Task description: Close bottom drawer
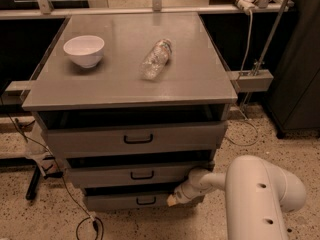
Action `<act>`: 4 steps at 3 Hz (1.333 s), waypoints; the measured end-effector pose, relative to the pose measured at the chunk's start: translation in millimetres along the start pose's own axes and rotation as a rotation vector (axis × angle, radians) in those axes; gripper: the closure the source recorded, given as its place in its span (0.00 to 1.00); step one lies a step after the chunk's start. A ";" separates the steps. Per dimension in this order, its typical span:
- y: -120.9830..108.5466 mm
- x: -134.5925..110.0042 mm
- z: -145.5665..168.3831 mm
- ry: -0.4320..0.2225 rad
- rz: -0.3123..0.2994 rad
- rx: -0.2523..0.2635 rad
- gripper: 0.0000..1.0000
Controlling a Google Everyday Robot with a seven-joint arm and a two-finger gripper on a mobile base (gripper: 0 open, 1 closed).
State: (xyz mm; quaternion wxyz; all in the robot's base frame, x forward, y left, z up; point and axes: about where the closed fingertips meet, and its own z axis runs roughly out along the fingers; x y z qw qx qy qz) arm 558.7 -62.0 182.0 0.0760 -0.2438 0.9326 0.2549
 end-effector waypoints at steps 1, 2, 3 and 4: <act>0.0 0.0 0.0 0.000 0.000 0.000 0.28; 0.0 0.0 0.1 0.000 0.000 0.000 0.05; 0.1 0.1 0.1 0.000 0.000 0.000 0.00; 0.1 0.1 0.1 0.000 0.000 0.000 0.00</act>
Offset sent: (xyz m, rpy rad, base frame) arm 0.0000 0.0000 0.0000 0.0000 0.0000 0.0000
